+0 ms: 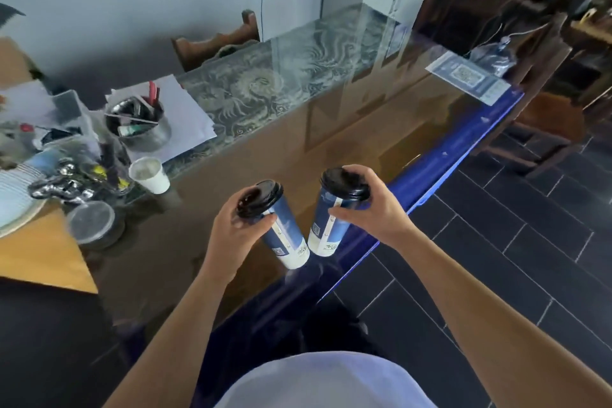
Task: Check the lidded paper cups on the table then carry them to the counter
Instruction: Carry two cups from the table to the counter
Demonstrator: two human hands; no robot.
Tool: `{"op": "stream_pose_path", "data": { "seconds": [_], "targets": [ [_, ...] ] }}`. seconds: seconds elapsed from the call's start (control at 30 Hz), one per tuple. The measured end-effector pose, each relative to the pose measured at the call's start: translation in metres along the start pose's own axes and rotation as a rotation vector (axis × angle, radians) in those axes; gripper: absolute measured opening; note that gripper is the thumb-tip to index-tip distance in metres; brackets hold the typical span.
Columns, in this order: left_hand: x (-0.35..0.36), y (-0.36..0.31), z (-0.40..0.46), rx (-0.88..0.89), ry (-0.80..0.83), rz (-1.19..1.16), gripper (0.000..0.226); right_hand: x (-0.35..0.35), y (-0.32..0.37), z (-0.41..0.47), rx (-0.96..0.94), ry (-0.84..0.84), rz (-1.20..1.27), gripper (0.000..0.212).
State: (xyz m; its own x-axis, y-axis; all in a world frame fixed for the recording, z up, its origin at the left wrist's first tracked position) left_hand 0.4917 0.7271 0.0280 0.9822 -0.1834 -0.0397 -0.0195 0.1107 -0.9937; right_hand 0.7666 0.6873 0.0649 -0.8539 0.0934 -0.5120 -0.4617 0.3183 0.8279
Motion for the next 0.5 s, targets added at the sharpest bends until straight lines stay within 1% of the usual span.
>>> {"op": "stream_pose_path", "data": {
  "seconds": [0.23,0.4,0.5],
  "targets": [
    [-0.023,0.013,0.026,-0.007,-0.145,0.137,0.062,0.03,0.023,0.076,-0.046,0.156,-0.044,0.079],
    [-0.03,0.018,0.04,-0.001,-0.275,0.15,0.061,0.047,0.039,0.123,-0.14,0.274,-0.07,0.078],
    [-0.031,0.023,0.044,-0.035,-0.361,0.186,0.062,0.053,0.044,0.151,-0.158,0.362,-0.09,0.08]
  ]
}}
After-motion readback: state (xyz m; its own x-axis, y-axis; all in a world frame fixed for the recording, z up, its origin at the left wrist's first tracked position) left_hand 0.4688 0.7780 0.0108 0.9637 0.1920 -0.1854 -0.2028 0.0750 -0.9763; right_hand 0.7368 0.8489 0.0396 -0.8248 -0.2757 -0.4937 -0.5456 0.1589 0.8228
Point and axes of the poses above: each hand's wrist, its own z-axis towards the middle knuckle, its own x-axis out of the palm, y = z × x, the point moved 3 cm from there along z, towards the middle knuckle, and after that the axes turned 13 degrees about x, right-handed, at the moved point
